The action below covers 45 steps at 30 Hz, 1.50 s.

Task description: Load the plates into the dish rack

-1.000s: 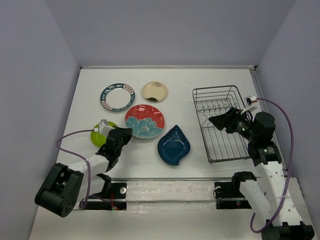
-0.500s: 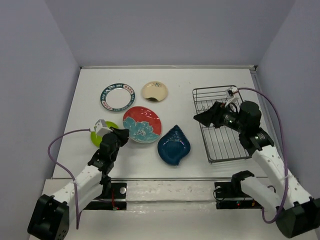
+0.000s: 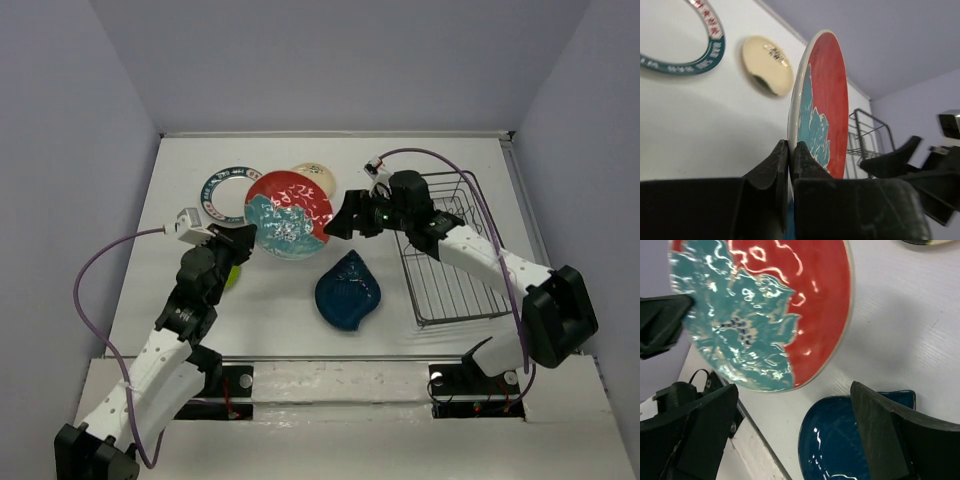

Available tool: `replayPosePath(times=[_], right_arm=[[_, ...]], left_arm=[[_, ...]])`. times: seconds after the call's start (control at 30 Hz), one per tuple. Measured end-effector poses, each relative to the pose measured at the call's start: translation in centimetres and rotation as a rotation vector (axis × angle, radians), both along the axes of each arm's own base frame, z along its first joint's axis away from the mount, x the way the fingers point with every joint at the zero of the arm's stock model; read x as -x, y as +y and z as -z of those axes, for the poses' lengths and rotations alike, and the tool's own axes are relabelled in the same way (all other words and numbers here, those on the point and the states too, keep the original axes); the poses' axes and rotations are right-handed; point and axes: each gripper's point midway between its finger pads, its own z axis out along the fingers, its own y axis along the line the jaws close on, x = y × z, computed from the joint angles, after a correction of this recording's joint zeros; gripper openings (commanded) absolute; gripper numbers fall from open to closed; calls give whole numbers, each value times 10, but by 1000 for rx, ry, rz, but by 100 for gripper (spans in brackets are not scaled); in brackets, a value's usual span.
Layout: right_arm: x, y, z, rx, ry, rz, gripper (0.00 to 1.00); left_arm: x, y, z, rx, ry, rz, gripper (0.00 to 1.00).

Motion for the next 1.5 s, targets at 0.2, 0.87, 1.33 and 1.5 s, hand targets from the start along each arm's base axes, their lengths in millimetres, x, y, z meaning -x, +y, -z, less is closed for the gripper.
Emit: replayPosePath(times=[0.2, 0.87, 1.33, 1.5], right_arm=[[-20, 16, 17, 18, 22, -22, 100], [-8, 17, -38, -357, 59, -134, 7], [-58, -184, -77, -93, -119, 551, 7], [-69, -256, -82, 133, -132, 814, 7]], left_arm=[[8, -4, -57, 58, -141, 46, 6], [20, -36, -54, 99, -84, 243, 49], [22, -79, -166, 389, -221, 611, 99], [22, -84, -147, 532, -139, 703, 86]])
